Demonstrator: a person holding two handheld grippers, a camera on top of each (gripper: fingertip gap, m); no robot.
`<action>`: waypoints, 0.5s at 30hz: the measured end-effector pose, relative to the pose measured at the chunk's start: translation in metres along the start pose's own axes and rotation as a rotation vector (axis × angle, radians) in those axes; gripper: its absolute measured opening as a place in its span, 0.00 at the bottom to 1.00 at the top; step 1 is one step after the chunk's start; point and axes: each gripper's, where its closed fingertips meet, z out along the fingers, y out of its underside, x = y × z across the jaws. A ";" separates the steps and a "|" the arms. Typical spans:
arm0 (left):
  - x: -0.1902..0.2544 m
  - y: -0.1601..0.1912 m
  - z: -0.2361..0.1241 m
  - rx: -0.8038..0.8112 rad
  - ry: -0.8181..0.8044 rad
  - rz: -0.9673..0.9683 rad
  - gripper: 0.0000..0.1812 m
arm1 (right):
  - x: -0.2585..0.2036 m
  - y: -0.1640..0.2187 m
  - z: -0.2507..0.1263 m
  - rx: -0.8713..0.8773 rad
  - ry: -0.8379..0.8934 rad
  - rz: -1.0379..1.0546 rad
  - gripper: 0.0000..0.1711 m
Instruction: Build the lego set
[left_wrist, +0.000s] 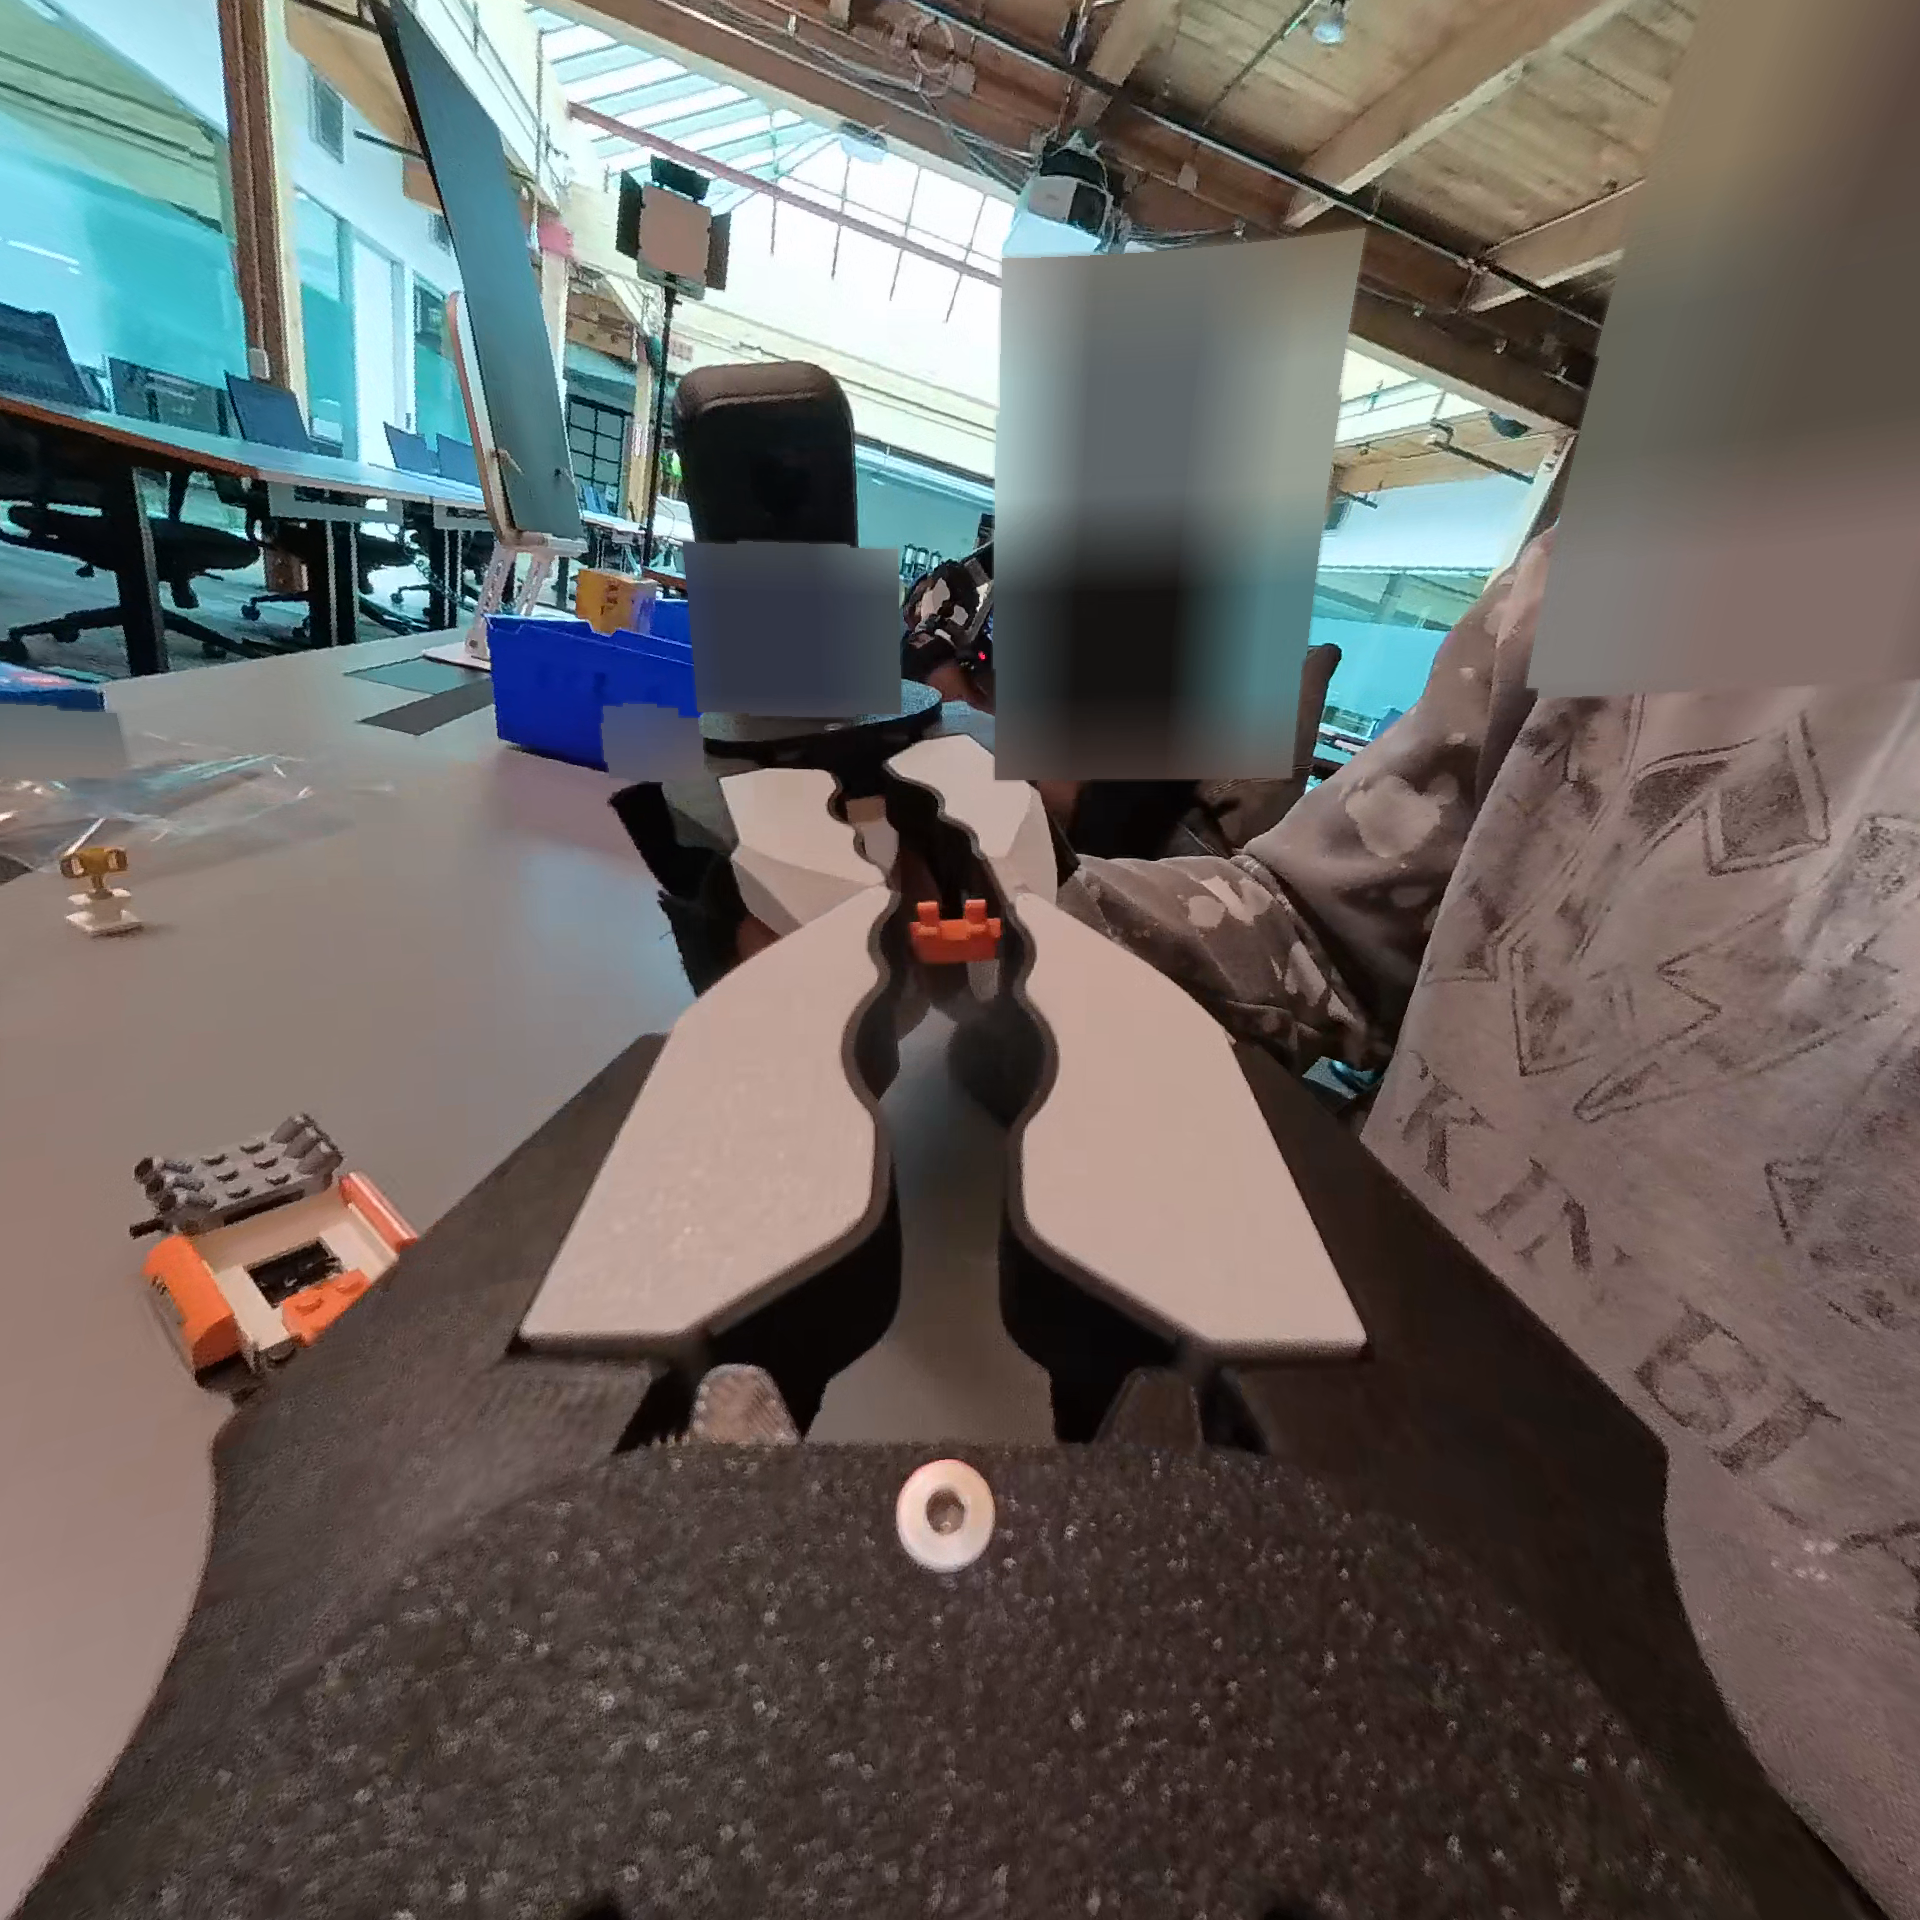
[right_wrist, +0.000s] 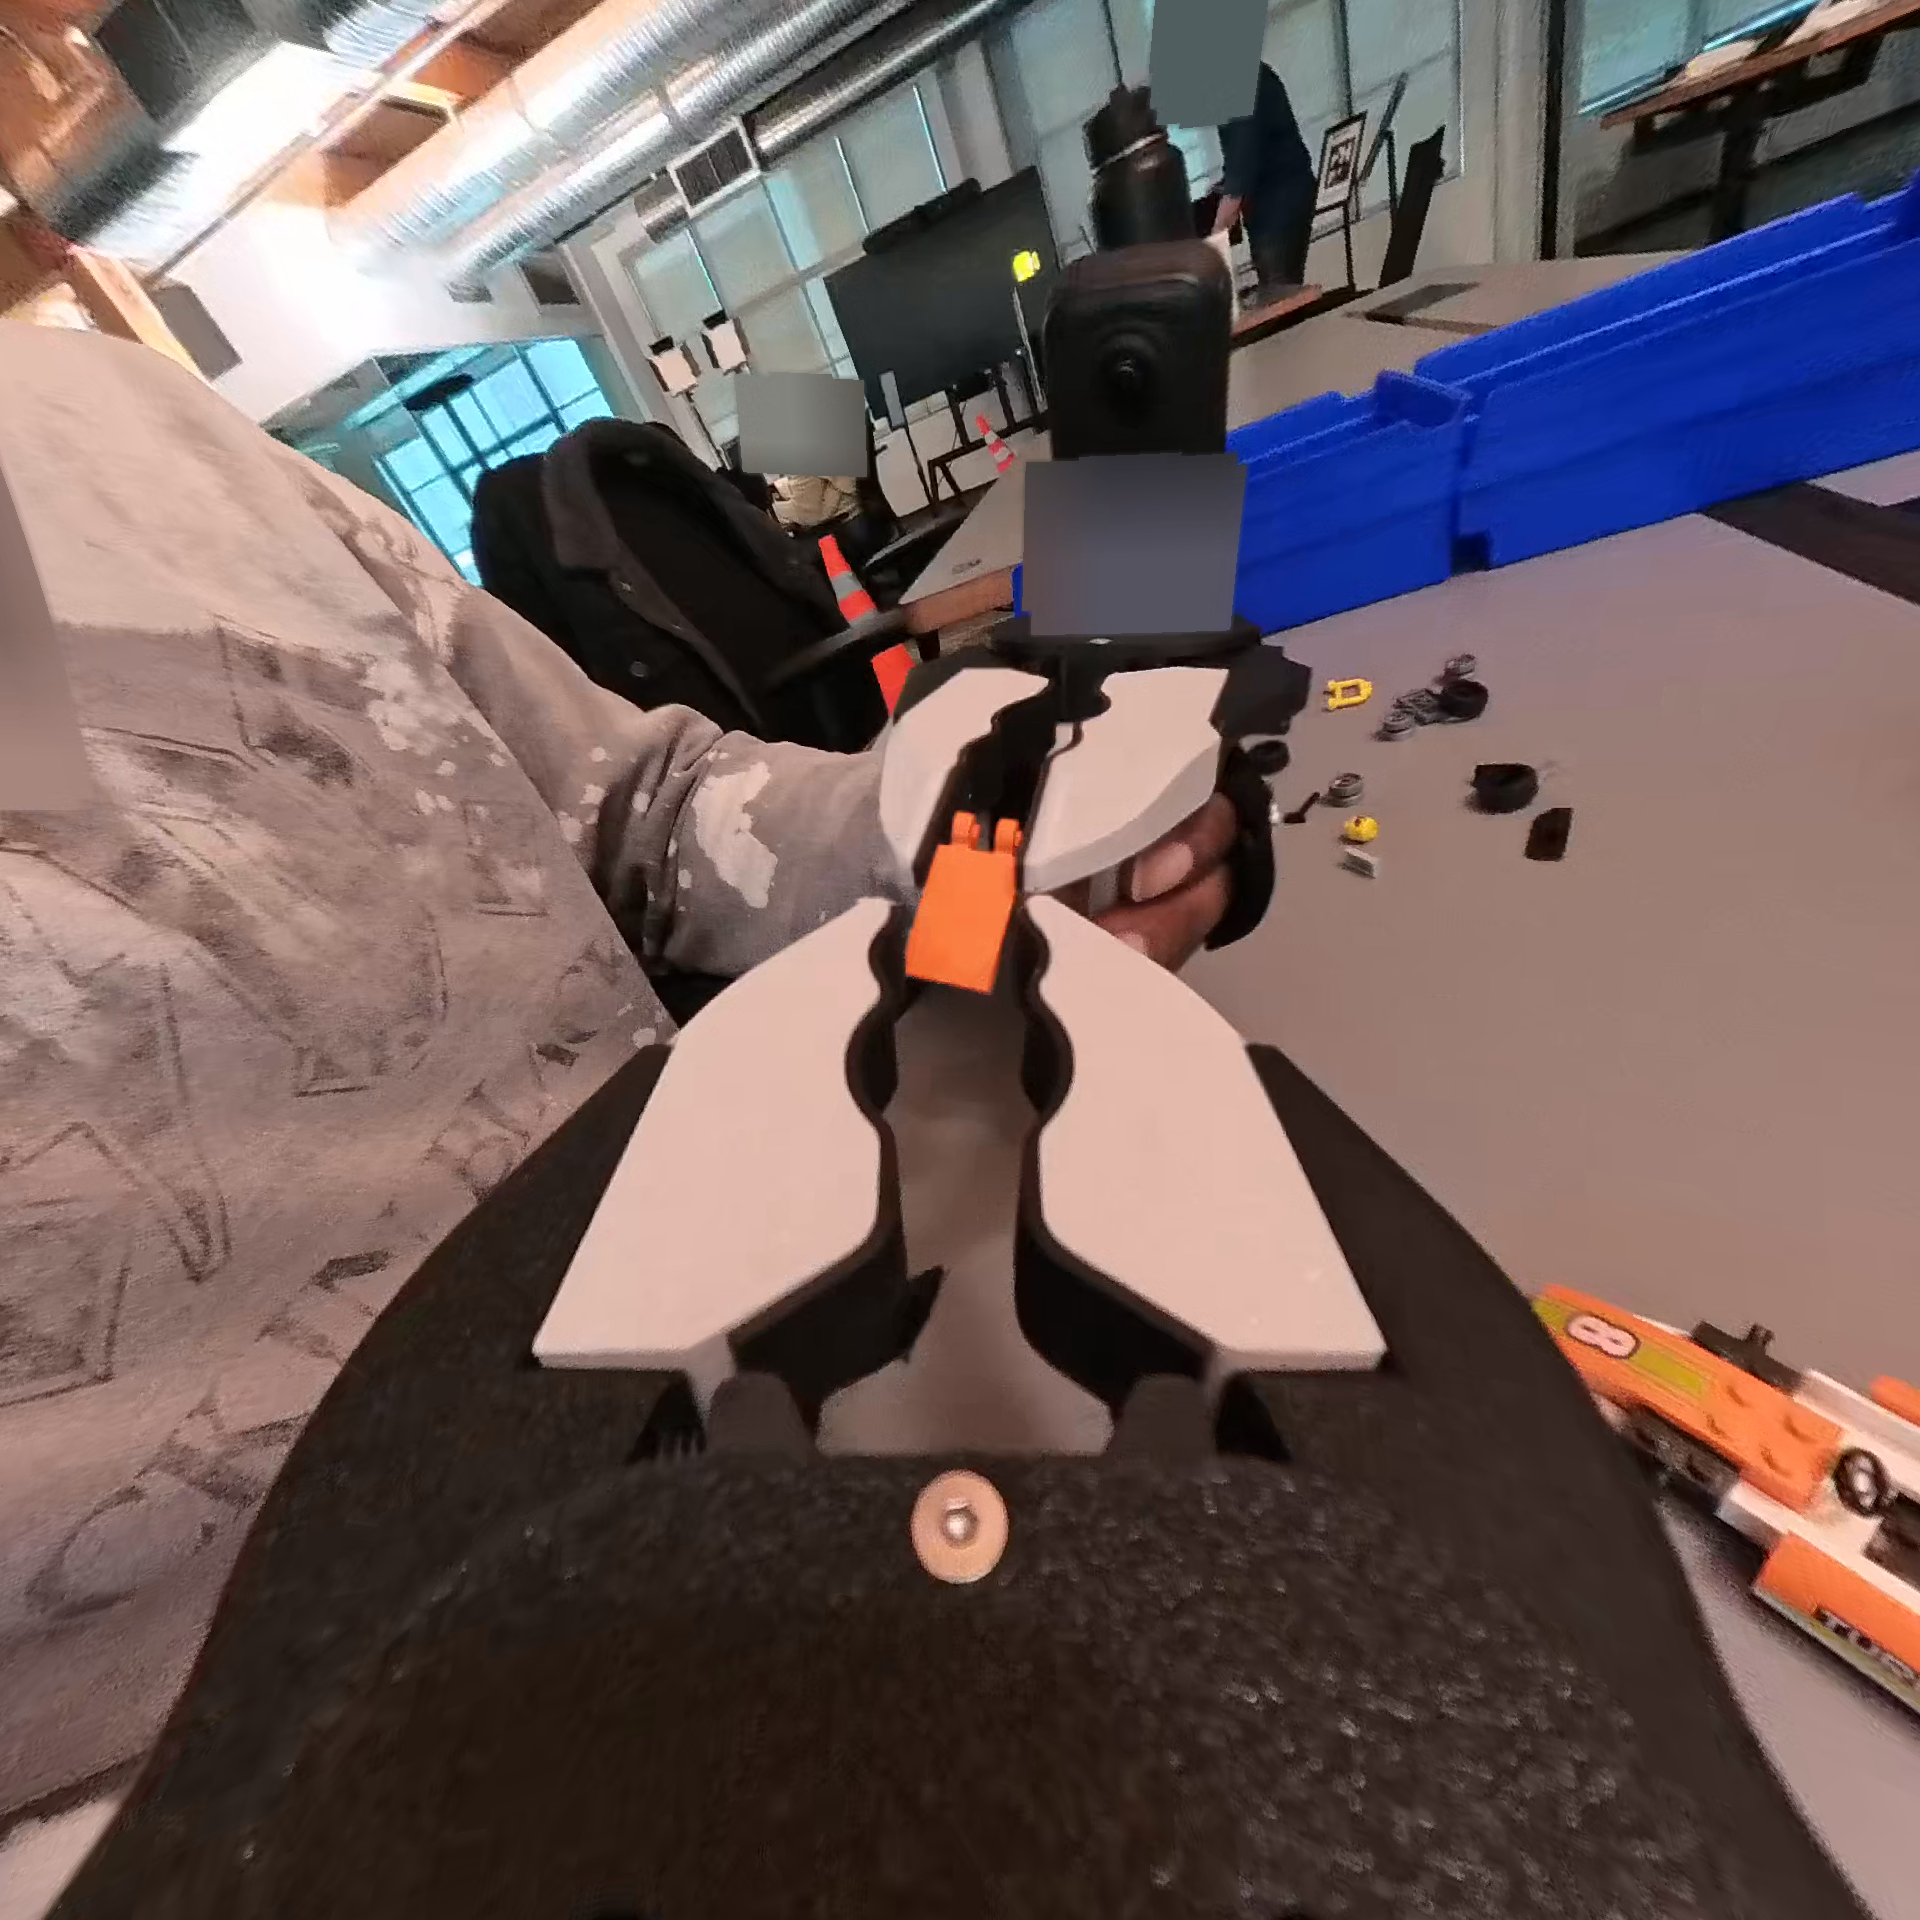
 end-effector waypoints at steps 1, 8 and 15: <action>0.000 0.000 0.000 -0.002 -0.006 0.010 0.09 | 0.000 0.000 0.000 -0.003 0.007 -0.014 0.11; -0.036 -0.010 -0.008 0.063 -0.225 -0.066 0.11 | 0.038 -0.012 -0.013 0.041 0.301 -0.147 0.10; -0.067 -0.014 -0.018 0.187 -0.397 -0.241 0.12 | 0.069 -0.024 -0.017 0.054 0.674 -0.390 0.10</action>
